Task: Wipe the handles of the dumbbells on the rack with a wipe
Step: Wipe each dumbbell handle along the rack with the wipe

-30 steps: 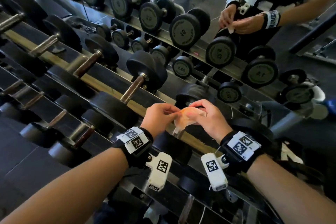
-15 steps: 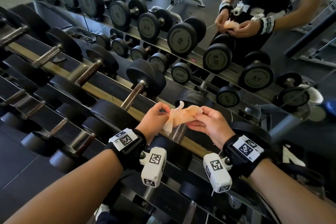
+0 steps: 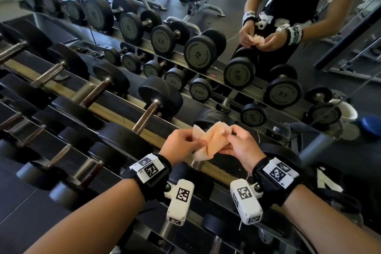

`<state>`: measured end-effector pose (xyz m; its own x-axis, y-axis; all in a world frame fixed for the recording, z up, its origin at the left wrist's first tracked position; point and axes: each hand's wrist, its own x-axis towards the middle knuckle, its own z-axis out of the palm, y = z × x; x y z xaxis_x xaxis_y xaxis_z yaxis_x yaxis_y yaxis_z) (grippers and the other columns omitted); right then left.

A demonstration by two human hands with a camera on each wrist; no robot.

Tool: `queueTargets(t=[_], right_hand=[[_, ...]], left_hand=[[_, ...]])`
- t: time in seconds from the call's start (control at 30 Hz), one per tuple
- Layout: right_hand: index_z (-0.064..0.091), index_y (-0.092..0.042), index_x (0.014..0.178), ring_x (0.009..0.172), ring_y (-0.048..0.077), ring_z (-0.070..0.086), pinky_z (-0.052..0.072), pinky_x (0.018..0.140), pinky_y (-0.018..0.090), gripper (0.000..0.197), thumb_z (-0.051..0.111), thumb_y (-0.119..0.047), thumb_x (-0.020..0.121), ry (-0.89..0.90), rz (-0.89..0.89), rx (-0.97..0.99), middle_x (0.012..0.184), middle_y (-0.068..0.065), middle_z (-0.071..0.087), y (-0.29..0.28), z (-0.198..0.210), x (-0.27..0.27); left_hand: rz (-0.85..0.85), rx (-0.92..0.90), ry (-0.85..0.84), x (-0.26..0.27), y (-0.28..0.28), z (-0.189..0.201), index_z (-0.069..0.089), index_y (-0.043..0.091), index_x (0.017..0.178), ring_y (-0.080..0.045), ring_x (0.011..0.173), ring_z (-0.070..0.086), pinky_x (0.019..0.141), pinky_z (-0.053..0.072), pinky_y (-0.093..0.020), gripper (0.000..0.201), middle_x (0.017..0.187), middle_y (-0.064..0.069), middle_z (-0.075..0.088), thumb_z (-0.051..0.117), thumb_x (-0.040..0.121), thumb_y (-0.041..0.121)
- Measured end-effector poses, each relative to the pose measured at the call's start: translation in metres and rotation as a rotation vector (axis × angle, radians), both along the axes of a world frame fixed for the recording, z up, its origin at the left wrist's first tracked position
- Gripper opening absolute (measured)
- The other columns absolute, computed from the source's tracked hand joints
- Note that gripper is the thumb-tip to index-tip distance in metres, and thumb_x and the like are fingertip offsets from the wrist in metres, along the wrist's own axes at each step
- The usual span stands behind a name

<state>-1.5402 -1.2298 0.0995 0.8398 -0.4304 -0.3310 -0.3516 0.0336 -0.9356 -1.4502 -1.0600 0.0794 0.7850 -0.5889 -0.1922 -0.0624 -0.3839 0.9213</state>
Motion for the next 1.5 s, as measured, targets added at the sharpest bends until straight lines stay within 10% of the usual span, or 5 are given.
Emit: queueTargets(t=[0.53, 0.8, 1.13, 1.3, 1.5], right_hand=[[0.023, -0.023, 0.155, 0.142, 0.005, 0.034, 0.026, 0.118, 0.026, 0.089, 0.076, -0.016, 0.085, 0.010, 0.589, -0.400, 0.150, -0.001, 0.042, -0.008, -0.009, -0.007], [0.065, -0.007, 0.094, 0.079, 0.011, 0.062, 0.050, 0.072, 0.021, 0.011, 0.072, -0.009, 0.087, -0.024, 0.448, -0.085, 0.084, 0.001, 0.066, -0.007, -0.022, -0.006], [0.048, -0.021, 0.066, 0.118, 0.000, 0.056, 0.035, 0.100, 0.009, 0.037, 0.079, -0.005, 0.077, -0.246, 0.390, -0.579, 0.131, -0.010, 0.059, -0.013, -0.030, 0.025], [0.050, -0.027, 0.069, 0.069, 0.008, 0.054, 0.045, 0.071, 0.018, 0.033, 0.079, -0.015, 0.079, -0.132, 0.411, -0.588, 0.070, -0.009, 0.055, -0.017, -0.036, 0.044], [0.057, -0.031, 0.076, 0.073, 0.003, 0.055, 0.040, 0.067, 0.015, 0.019, 0.069, -0.019, 0.084, 0.047, 0.580, -0.528, 0.081, -0.012, 0.059, -0.016, -0.054, 0.055]], left_hand=[[-0.350, 0.064, -0.120, 0.006, -0.006, 0.020, 0.034, 0.021, 0.133, -0.034, 0.094, 0.063, 0.086, 0.051, -0.047, 0.044, 0.098, -0.016, 0.063, 0.054, 0.097, 0.007], [-0.141, 0.052, -0.063, 0.014, 0.009, -0.005, 0.035, 0.029, 0.131, -0.006, 0.074, 0.066, 0.072, 0.056, -0.028, 0.050, 0.083, 0.004, 0.067, 0.065, 0.093, 0.020], [0.170, -0.005, 0.060, 0.009, 0.035, -0.058, 0.055, 0.025, 0.115, -0.009, 0.088, 0.065, 0.081, 0.052, -0.023, 0.033, 0.097, 0.010, 0.066, 0.072, 0.088, 0.029], [0.191, 0.020, 0.100, -0.001, 0.065, -0.073, 0.061, 0.035, 0.105, -0.005, 0.092, 0.065, 0.082, 0.051, -0.022, 0.019, 0.100, 0.012, 0.067, 0.070, 0.088, 0.034], [0.156, 0.038, 0.105, -0.013, 0.069, -0.077, 0.062, 0.038, 0.101, 0.002, 0.092, 0.062, 0.079, 0.046, -0.016, 0.015, 0.101, 0.014, 0.067, 0.069, 0.088, 0.039]])
